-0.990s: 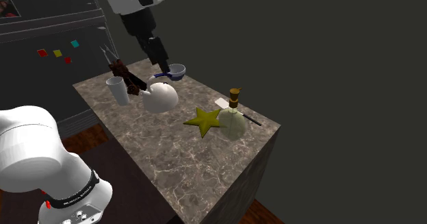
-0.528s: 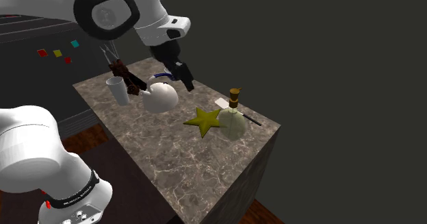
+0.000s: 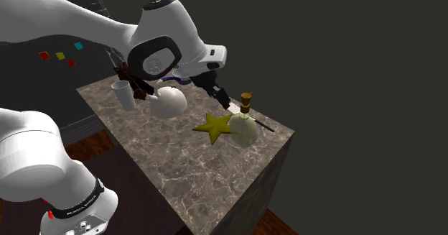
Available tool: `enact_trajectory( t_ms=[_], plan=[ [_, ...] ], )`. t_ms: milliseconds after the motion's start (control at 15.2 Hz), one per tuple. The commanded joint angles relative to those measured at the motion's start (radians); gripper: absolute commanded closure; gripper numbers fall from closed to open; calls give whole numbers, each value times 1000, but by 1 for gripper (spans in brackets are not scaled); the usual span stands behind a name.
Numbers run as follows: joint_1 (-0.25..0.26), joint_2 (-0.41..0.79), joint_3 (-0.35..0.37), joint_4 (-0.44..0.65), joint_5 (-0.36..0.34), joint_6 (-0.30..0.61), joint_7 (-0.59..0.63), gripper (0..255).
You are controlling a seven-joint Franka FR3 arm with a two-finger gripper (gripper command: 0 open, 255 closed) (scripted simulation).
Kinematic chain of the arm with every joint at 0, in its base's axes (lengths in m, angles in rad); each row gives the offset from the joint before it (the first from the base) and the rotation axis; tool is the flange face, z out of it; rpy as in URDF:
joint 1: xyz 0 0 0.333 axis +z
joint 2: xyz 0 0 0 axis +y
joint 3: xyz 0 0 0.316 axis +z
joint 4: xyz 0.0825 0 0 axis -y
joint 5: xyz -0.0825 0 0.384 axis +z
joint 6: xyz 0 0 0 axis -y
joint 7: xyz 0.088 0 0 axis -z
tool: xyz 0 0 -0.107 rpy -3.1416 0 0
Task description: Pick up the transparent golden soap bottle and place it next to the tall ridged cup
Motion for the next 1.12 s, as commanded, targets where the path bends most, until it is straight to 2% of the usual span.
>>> enact_trajectory(
  t_ms=[0, 198, 330, 528, 858, 1056],
  plan=[
    [25, 79, -46, 5, 36, 111, -47, 0],
    [106, 204, -138, 39, 153, 247, -159, 0],
    [188, 284, -214, 73, 292, 317, -281, 0],
    [231, 338, -243, 91, 380, 348, -347, 0],
    [289, 427, -271, 129, 568, 381, -491, 0],
    [287, 427, -269, 129, 568, 381, -491, 0]
  ],
)
